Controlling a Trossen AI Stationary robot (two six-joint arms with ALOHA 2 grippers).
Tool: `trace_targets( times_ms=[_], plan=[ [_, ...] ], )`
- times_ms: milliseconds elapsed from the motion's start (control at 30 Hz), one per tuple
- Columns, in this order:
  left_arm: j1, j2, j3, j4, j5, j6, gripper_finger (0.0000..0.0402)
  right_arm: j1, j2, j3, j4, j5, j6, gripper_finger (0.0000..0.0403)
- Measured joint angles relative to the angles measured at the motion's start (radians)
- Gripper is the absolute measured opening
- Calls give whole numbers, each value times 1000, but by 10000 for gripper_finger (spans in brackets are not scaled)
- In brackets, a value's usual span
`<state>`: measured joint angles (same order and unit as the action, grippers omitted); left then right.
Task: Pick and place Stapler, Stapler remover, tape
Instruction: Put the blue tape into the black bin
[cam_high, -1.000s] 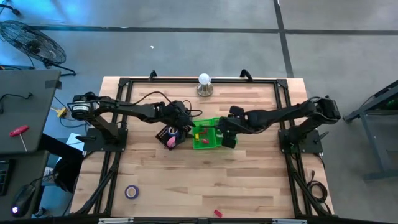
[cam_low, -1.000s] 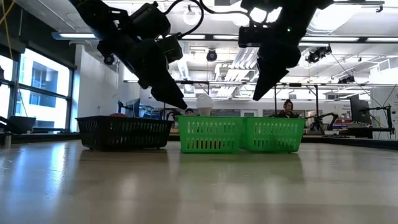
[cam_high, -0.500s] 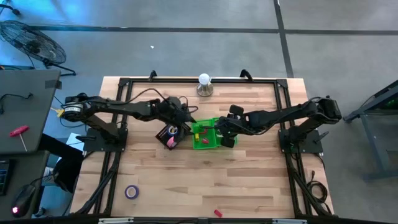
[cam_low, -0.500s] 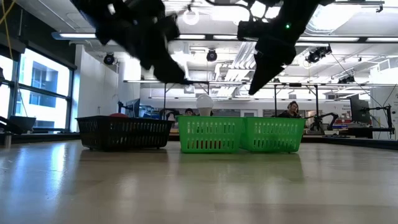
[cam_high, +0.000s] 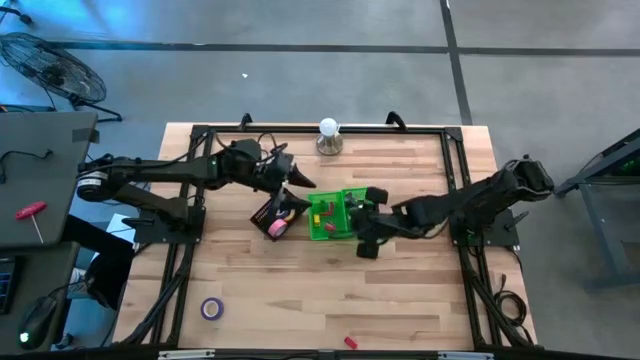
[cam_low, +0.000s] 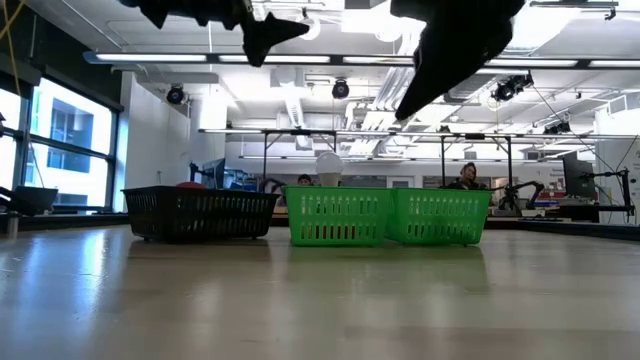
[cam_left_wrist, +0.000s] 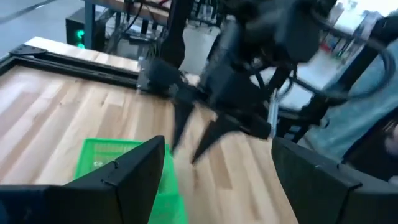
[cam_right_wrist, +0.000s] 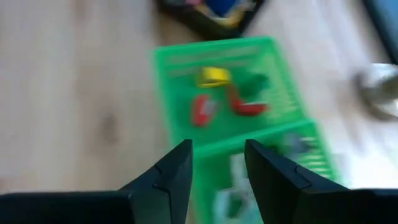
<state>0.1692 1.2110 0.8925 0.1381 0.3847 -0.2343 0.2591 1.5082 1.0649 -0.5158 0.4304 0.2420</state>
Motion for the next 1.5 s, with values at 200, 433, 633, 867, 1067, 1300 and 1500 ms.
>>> trace_targets(
  times_ms=[200,433,633,867,1067,1300,1500],
  plan=[
    [0,0,0,25,-15,-57,288,108,0,0,43,-133,72,138],
    [-84,0,0,50,-109,53,288,229,0,0,167,-179,60,138],
    [-254,0,0,53,-325,162,288,317,0,0,330,-260,-43,138],
    [-469,0,0,-3,-687,309,288,376,0,0,407,-234,-136,138],
    [-667,-8,0,-150,-972,269,288,383,2,0,382,-186,-138,138],
    [-850,-19,111,-580,-1137,-162,288,382,3,0,363,-173,-169,138],
    [-954,-11,231,-1015,-1043,-681,288,382,3,0,352,-146,-202,138]
  ],
)
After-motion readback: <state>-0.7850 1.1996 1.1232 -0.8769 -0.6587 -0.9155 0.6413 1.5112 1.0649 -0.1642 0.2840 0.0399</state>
